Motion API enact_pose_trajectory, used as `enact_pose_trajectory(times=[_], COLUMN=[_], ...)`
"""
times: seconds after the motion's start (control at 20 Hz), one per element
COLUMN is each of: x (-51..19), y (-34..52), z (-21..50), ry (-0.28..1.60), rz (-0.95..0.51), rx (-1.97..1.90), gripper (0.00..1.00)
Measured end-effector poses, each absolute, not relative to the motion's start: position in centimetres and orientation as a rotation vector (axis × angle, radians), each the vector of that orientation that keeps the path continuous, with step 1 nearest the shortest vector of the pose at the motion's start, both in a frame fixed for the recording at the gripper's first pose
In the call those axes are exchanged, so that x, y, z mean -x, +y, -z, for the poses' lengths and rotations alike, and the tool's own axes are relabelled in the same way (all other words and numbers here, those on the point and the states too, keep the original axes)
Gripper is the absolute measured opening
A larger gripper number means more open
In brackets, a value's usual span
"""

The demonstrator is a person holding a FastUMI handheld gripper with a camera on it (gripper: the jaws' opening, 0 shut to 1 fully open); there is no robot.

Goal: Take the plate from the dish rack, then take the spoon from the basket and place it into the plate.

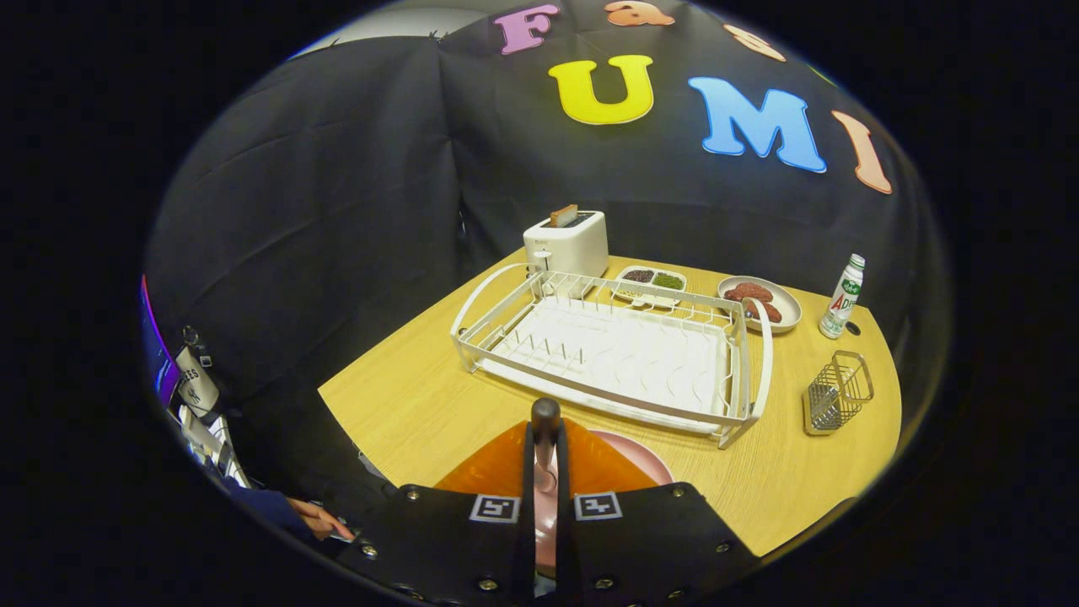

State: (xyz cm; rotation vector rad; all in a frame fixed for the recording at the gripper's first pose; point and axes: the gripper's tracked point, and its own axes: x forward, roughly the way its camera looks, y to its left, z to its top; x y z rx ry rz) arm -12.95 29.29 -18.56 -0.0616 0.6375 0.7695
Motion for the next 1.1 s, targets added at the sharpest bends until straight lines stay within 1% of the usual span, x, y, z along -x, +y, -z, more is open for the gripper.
enact_pose_trajectory(times=[0.05, 0.35, 0.45, 0.6, 1.1], x=[13.1, 13.4, 12.9, 12.8, 12.8], y=[29.3, 29.5, 29.4, 29.2, 27.2], z=[18.2, 18.6, 17.6, 17.5, 16.4], ry=[0.635, 0.625, 0.604, 0.588, 0.555], rz=[-0.771, -0.771, -0.762, -0.762, -0.748], rx=[0.073, 0.07, 0.071, 0.069, 0.09], gripper=[0.12, 0.12, 0.14, 0.15, 0.15])
